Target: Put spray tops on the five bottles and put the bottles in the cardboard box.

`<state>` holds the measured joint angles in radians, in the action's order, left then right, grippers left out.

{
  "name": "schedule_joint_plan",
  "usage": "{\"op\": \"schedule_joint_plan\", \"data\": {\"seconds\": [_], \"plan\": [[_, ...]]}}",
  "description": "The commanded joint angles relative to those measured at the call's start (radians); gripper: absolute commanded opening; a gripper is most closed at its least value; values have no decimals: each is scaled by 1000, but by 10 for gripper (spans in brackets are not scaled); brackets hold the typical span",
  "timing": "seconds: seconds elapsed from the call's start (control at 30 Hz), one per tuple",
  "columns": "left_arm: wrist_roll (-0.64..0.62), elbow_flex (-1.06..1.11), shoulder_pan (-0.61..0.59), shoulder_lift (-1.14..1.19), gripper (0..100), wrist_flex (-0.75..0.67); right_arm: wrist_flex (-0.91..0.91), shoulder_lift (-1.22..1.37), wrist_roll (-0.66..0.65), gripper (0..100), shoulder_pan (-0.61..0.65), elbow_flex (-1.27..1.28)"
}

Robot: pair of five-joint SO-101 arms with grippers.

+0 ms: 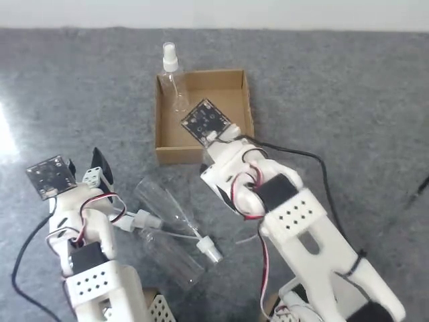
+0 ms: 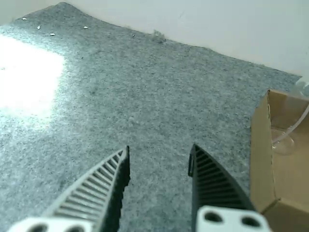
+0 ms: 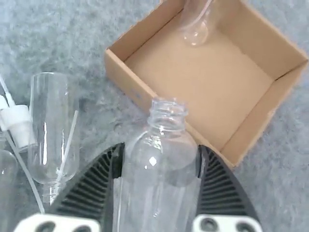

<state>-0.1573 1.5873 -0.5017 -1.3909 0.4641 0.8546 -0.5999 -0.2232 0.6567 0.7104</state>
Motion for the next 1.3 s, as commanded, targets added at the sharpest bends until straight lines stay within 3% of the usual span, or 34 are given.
{"op": "schedule_joint_plan", "data": {"seconds": [0.0, 0.2, 0.5, 0.63, 0.77, 0.97, 1.27], "plan": [[5, -28, 0, -9, 188, -25, -30, -130, -5, 91, -15, 34], [5, -33, 0, -9, 188, -21, -91, -297, -12, 91, -27, 192], [71, -133, 0, -8, 188, 166, -197, -446, -2, 91, -174, 299], [74, -148, 5, -2, 188, 170, -271, -483, -2, 91, -199, 361], [77, -229, 5, 0, 188, 272, -338, -509, -2, 90, -208, 414], [195, -354, 95, 0, 188, 436, -335, -542, 95, 90, -240, 420], [367, -473, 178, 2, 188, 611, -340, -621, 213, 90, -415, 419]]}}
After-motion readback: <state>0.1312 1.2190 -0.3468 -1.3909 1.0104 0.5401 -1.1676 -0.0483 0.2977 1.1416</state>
